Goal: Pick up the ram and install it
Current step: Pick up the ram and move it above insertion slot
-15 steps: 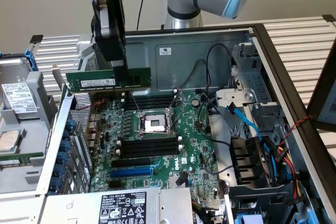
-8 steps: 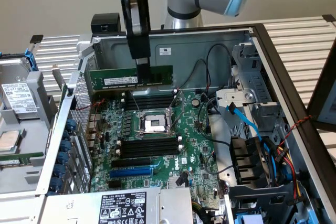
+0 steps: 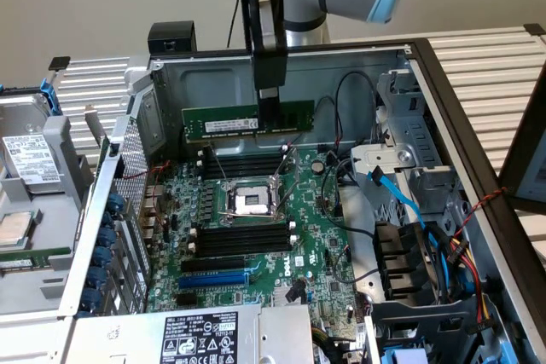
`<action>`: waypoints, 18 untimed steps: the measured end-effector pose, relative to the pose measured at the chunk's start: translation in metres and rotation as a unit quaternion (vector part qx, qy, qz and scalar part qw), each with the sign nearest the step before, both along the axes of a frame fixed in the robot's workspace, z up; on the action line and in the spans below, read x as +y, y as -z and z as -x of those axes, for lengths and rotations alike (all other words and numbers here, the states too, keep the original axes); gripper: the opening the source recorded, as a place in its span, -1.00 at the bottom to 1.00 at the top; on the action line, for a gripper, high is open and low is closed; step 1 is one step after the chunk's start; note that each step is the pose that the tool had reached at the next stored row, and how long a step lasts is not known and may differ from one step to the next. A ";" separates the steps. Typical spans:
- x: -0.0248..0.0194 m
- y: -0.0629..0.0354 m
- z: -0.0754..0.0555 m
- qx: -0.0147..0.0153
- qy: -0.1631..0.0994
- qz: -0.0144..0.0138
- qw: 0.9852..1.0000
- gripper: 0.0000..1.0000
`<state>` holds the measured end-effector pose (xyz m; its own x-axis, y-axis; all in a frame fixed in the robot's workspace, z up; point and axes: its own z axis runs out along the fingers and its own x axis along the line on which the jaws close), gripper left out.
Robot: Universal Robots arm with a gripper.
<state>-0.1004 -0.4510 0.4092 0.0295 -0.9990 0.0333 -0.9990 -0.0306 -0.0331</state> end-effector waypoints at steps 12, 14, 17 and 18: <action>0.0075 0.0006 -0.015 0.000 0.000 -0.004 1.000 -0.73; 0.0100 0.0008 -0.015 -0.001 0.000 -0.005 1.000 -0.73; 0.0142 0.0013 -0.015 -0.002 0.001 -0.007 1.000 -0.73; 0.0155 0.0016 -0.015 -0.002 0.001 -0.008 1.000 -0.73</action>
